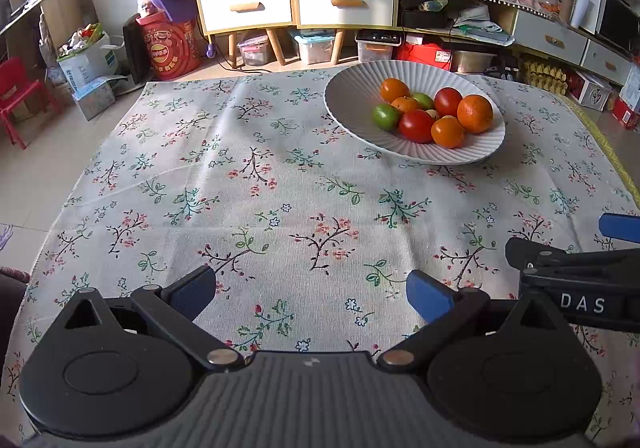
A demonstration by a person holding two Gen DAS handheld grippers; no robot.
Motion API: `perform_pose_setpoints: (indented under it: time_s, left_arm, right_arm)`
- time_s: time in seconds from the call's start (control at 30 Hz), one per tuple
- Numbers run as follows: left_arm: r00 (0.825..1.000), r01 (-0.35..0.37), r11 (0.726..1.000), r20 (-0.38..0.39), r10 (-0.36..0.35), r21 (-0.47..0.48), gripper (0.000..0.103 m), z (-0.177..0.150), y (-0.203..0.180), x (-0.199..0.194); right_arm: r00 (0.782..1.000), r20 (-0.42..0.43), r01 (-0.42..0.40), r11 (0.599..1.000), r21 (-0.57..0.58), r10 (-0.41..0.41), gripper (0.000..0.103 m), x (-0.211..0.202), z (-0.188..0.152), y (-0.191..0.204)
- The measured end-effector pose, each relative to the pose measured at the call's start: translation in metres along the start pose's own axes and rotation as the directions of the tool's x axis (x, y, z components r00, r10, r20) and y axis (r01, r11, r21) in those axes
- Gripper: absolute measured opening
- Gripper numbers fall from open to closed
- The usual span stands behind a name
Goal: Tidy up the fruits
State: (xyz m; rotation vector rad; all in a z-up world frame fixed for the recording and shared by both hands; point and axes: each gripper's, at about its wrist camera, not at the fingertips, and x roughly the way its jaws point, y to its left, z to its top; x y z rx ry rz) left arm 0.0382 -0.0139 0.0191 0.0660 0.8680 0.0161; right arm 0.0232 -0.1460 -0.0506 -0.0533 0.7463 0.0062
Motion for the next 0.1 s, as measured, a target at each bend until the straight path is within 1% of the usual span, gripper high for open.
perform_pose_setpoints:
  time_s: [0.1]
  left_arm:
    - [1.000,0.004,1.000,-0.002,-0.004,0.007,0.100,0.0001,-0.0005,0.0007]
  right_arm:
    - [1.000,0.000,0.001,1.000,-0.001,-0.001,0.102,0.0008,-0.0017,0.0001]
